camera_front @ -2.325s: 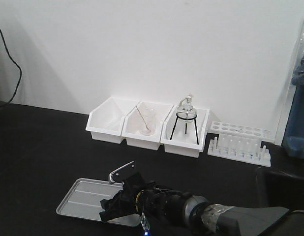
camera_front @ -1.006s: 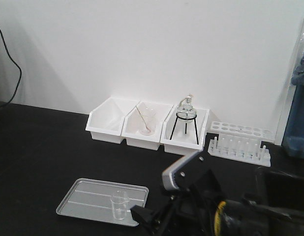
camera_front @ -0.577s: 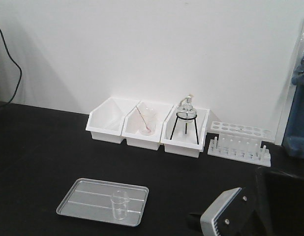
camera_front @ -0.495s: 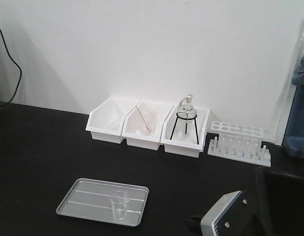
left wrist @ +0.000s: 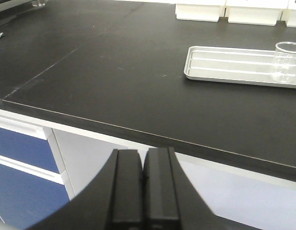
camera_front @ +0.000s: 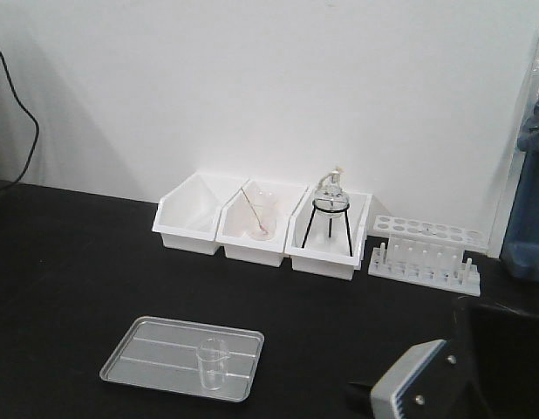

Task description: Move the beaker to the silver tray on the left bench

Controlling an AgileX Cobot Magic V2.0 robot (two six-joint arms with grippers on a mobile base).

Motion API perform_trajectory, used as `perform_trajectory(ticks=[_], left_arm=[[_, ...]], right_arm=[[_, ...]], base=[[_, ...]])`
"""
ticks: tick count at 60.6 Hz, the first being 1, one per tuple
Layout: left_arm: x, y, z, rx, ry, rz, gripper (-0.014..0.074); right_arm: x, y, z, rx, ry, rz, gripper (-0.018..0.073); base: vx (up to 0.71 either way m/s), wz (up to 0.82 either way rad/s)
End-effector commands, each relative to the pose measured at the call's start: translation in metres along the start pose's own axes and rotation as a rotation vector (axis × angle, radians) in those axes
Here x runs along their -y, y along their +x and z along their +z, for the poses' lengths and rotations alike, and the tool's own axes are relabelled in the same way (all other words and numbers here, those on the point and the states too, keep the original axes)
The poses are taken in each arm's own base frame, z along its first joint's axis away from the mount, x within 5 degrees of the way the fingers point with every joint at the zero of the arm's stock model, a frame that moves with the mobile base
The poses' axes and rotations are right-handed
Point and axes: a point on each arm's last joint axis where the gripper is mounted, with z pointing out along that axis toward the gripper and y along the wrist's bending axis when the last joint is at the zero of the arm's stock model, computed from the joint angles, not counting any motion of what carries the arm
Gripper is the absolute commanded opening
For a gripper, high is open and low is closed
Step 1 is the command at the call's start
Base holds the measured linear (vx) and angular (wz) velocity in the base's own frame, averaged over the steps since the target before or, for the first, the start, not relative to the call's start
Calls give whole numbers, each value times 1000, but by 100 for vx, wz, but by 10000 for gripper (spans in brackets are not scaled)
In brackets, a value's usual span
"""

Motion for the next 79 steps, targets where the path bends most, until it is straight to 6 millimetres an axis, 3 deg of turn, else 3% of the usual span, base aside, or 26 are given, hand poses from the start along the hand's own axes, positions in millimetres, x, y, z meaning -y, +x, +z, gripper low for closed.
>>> perform_trajectory(ticks=[1, 8, 16, 26, 33, 44, 54, 79], left_arm=[[0, -1, 1, 67, 0, -8, 1], [0, -1, 1, 67, 0, -8, 1], [0, -1, 1, 67, 0, -8, 1], [0, -1, 1, 67, 0, -8, 1], [0, -1, 1, 67, 0, -8, 1], [0, -1, 1, 67, 0, -8, 1], [0, -1, 2, 66, 0, -8, 1], [0, -1, 2, 66, 0, -8, 1]], right_arm=[[1, -15, -28, 106, 58, 104, 508], [9, 2, -73, 112, 214, 190, 435], [12, 18, -126, 197, 341, 29, 314], [11, 43, -167, 325, 510, -116, 134], [10, 76, -169, 351, 607, -107, -17], [22, 124, -148, 436, 701, 40, -15], [23, 125, -149, 396, 756, -78, -15], [23, 127, -149, 374, 753, -66, -13]], base=[[0, 0], [0, 0], [0, 0], [0, 0], [0, 0], [0, 0], [0, 1], [0, 0]])
